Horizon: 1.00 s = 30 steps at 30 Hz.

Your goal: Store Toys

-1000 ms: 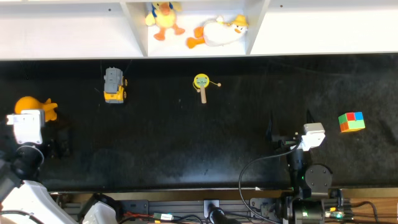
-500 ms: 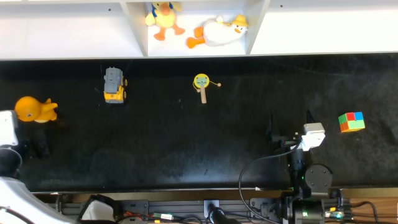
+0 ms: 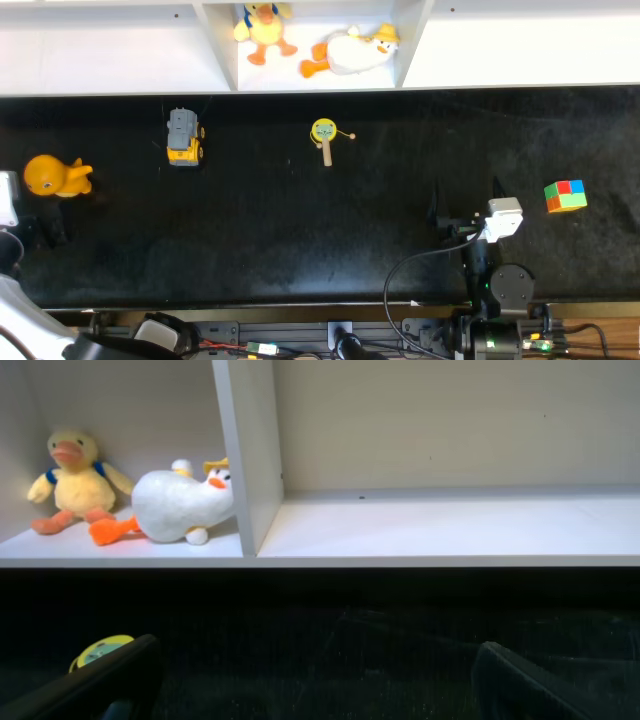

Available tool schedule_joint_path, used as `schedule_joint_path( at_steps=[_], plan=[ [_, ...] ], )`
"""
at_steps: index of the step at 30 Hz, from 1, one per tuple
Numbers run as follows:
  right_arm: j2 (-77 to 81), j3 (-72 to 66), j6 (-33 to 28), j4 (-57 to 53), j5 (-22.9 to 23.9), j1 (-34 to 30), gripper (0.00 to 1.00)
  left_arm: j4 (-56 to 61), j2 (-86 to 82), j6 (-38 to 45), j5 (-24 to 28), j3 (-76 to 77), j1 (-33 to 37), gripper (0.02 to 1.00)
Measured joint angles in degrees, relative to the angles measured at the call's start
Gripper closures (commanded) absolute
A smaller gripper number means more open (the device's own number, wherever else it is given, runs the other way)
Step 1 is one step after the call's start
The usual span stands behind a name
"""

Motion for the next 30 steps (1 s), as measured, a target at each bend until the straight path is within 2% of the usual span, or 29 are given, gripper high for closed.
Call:
schedule_joint_path(
  at_steps=[12, 18, 30],
  plan=[
    [0.00, 0.00, 0.02, -0.02, 0.00, 0.00, 0.005, 4.37, 2.84, 0.17, -0.74, 0.02, -2.10, 0.020],
    [0.00, 0.00, 0.00, -0.02, -0.02, 0.00, 0.005, 7.96, 6.29, 0.26, -2.51, 0.07, -3.74, 0.062],
    [0.00, 0.00, 0.00, 0.00, 0.02, 0.00, 0.007, 12.98, 10.71, 0.39, -3.23, 0.13, -3.85, 0.066]
  ],
)
